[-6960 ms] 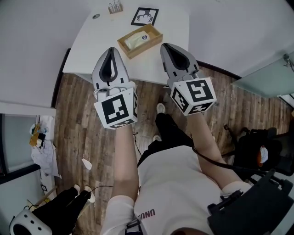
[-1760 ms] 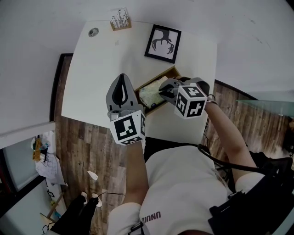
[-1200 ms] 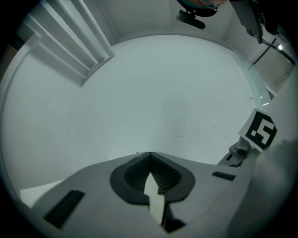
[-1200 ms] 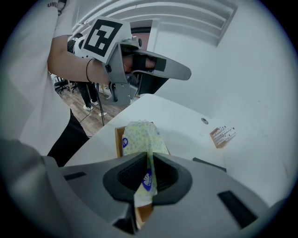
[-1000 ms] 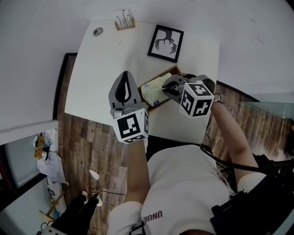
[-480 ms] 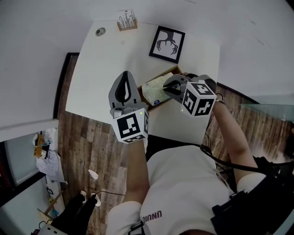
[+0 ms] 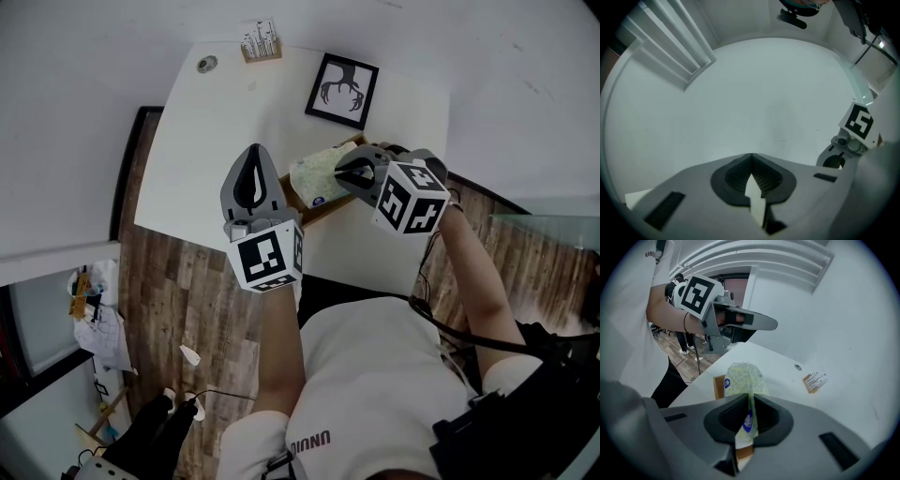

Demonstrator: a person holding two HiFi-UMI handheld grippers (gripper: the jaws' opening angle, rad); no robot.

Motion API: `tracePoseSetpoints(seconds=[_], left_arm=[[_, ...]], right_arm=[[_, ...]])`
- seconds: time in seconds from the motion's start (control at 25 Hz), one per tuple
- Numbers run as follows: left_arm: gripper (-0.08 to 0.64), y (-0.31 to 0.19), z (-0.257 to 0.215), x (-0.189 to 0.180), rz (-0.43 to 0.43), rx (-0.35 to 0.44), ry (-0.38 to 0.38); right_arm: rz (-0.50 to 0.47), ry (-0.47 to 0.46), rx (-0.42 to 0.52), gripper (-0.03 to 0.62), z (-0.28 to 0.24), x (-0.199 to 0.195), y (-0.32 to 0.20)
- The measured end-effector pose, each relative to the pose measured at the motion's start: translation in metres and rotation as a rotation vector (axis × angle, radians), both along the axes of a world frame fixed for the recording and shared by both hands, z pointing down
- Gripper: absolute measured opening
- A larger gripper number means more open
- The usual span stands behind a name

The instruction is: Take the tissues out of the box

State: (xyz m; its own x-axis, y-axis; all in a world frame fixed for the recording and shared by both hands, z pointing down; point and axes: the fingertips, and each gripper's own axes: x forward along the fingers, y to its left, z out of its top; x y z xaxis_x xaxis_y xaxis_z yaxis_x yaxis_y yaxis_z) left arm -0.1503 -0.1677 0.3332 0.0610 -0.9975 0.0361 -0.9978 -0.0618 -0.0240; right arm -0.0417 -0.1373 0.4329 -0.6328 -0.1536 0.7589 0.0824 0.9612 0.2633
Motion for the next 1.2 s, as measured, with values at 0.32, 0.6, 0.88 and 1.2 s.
tracePoseSetpoints(seconds=[0.32,0.6,0.88,1.2], left_arm=[[0.012,-0.001,-0.002,0.005,0.001,-0.001,-0.015],[0.012,-0.003,-0.007,0.011,0.01,0.001,-0.033],[0.012,-0.007,-0.011,0.017,0.01,0.004,-0.043],[0.012,-0.011,-0.018,0.022,0.008,0.013,-0.053]], right_arm=[[0.109,-0.089,0.035,0.038,-0.016,0.007,-0.021],[0.235,-0.188,0.071,0.037,-0.036,0.015,-0.037],[0.381,-0.304,0.11,0.037,-0.061,0.028,-0.052],[0.56,-0.492,0.106,0.035,-0.095,0.038,-0.067]])
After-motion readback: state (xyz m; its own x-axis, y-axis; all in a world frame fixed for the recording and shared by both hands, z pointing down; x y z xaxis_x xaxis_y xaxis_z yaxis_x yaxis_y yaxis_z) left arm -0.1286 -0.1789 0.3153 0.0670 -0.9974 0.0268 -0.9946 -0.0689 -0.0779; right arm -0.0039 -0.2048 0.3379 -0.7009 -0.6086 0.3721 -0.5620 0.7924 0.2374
